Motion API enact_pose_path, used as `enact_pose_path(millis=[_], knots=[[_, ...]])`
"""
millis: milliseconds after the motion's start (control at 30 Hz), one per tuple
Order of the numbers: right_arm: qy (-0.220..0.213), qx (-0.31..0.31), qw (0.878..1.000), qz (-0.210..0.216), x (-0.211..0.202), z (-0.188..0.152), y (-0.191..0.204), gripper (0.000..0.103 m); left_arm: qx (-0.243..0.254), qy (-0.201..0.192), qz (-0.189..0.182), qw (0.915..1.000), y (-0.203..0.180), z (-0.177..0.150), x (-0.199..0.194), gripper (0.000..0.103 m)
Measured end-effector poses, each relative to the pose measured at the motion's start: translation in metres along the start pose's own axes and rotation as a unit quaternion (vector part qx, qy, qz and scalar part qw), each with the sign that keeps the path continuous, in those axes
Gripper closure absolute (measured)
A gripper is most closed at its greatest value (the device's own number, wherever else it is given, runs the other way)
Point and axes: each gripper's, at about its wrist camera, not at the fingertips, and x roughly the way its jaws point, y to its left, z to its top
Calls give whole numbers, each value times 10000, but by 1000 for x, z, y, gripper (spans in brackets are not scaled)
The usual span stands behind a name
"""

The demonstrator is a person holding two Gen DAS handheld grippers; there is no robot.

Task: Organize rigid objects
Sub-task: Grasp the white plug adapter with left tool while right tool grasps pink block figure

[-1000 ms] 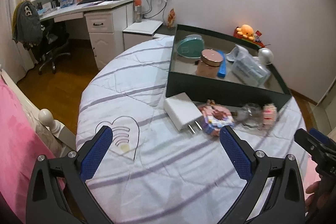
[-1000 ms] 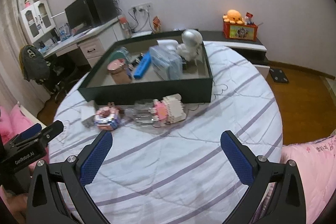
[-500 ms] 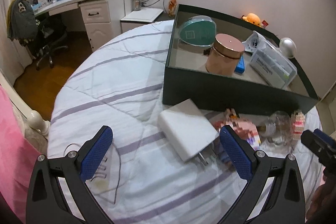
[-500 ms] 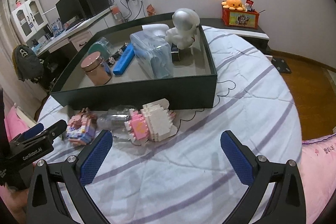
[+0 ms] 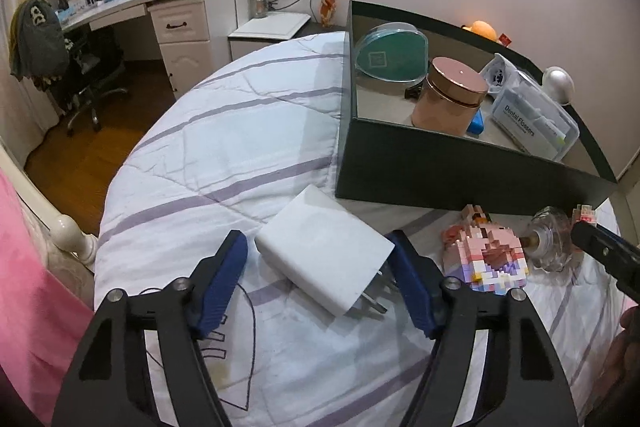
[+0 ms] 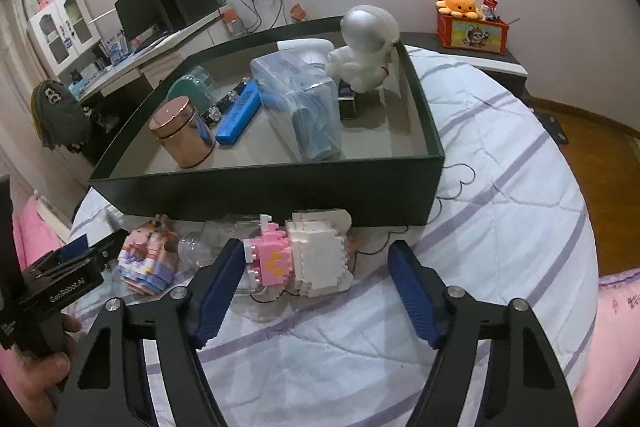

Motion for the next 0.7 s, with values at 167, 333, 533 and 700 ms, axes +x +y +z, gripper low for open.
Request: enact_pose_path(millis=[167,333,533,700], knots=[[-38,67,9998,204,6,4,0,37,29,-28,-35,10000,-3,0,-1,38],[20,150,9990,425,3,1,-2,44,-23,-55,-207,9998,4,-6,-7,39],[-31,175,9988,452,-10,-8,-1,44,-67,-86,-242,9996,9,-12,-17,39],[-148,151,9987,471,-27,-8,0,44,-94,-148,-294,9994,12,-12,-32,39]])
